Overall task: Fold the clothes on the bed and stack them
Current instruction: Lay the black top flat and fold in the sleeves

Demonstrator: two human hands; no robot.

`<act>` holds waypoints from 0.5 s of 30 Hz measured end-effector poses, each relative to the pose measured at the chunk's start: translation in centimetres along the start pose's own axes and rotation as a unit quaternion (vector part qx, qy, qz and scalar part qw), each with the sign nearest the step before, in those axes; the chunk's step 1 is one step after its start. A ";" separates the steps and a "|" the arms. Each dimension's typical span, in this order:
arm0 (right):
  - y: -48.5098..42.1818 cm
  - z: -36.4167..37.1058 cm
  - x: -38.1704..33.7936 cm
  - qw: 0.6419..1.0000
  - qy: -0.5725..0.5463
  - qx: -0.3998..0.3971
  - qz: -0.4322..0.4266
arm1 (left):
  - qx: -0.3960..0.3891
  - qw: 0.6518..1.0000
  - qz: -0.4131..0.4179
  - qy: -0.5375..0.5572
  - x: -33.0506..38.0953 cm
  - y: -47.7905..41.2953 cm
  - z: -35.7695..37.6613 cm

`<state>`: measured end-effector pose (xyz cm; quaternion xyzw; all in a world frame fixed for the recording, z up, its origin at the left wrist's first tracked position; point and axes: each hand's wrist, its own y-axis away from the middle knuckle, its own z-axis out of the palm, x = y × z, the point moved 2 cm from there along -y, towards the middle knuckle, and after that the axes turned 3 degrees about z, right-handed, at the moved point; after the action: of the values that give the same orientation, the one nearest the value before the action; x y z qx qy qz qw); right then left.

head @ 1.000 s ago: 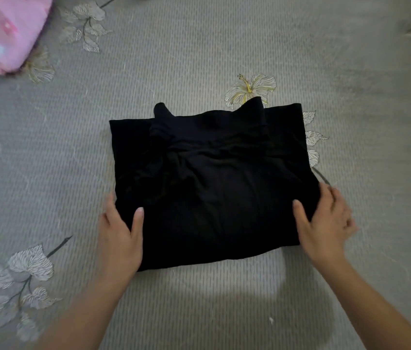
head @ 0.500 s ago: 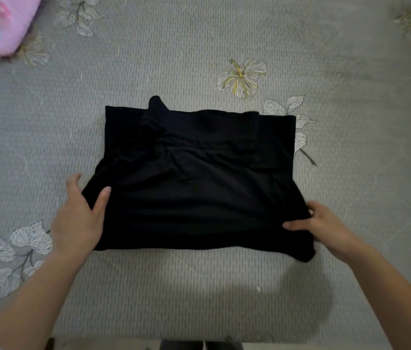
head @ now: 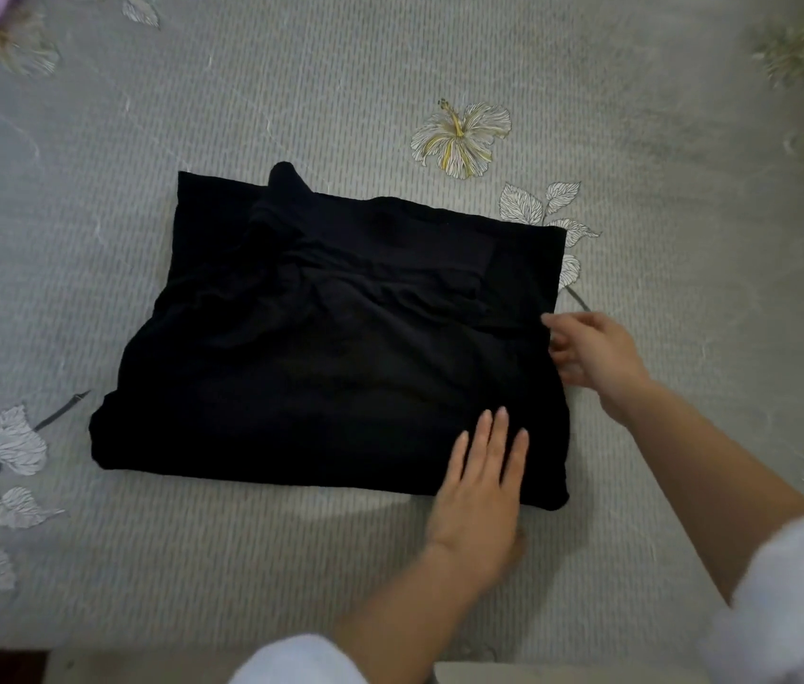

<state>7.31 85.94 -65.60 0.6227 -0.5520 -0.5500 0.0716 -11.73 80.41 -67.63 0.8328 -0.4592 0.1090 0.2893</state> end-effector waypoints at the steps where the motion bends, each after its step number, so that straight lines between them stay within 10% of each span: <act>1: -0.1 0.5 -0.5 1.000 0.014 -0.001 -0.003 | -0.008 1.000 -0.023 -0.009 0.3 -0.4 0.4; 9: 0.9 2.5 -3.6 0.995 0.047 -0.090 0.021 | 0.080 0.976 -0.028 0.198 -1.4 -0.8 -2.5; 13: 2.4 3.3 -6.6 0.985 -0.069 -0.149 0.056 | 0.186 0.860 -0.065 0.471 -5.7 2.5 -7.6; 15: 3.7 5.0 -8.6 0.976 -0.128 -0.176 0.017 | 0.185 0.749 -0.085 0.631 -7.8 4.9 -9.3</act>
<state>3.09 93.70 -59.68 0.5151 -0.4615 -0.7126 0.1182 -19.30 89.31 -61.71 0.6473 -0.0704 0.6676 0.3612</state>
